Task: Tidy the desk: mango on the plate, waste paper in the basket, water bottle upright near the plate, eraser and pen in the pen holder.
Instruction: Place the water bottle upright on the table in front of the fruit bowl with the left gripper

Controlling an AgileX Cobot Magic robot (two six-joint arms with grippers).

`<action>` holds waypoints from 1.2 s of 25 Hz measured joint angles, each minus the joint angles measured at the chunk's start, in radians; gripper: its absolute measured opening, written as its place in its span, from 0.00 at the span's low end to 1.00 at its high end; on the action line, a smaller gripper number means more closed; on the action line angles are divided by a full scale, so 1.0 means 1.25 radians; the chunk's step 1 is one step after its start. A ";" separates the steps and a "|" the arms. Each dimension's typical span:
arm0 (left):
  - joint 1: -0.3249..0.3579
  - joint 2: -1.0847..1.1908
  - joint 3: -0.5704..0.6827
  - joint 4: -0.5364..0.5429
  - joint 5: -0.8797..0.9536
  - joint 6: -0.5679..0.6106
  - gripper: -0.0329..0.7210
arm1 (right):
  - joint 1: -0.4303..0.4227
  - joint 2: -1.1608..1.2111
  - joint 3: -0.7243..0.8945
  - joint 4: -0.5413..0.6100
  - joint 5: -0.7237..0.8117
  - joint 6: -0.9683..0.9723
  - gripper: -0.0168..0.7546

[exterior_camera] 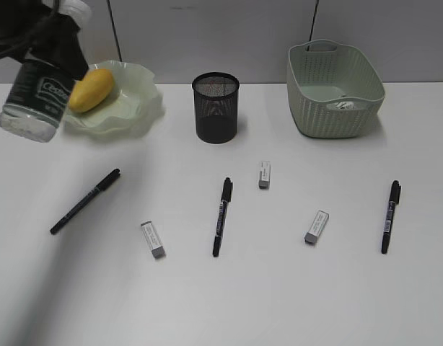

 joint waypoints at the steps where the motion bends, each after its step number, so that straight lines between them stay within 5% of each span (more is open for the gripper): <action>1: 0.015 -0.036 0.048 -0.003 -0.049 0.000 0.72 | 0.000 0.000 0.000 0.000 0.000 0.000 0.70; 8: 0.048 -0.209 0.401 -0.026 -0.538 0.000 0.72 | 0.000 0.000 0.000 0.000 0.000 0.001 0.70; 15: 0.048 -0.187 0.675 -0.085 -1.083 -0.001 0.72 | 0.000 0.000 0.000 0.004 0.000 0.001 0.70; 21: 0.048 -0.060 0.722 -0.090 -1.440 -0.011 0.72 | 0.000 0.000 0.000 0.000 0.000 0.001 0.70; 30: 0.048 0.185 0.715 -0.088 -1.678 -0.109 0.72 | 0.000 0.000 0.000 0.000 0.000 0.001 0.70</action>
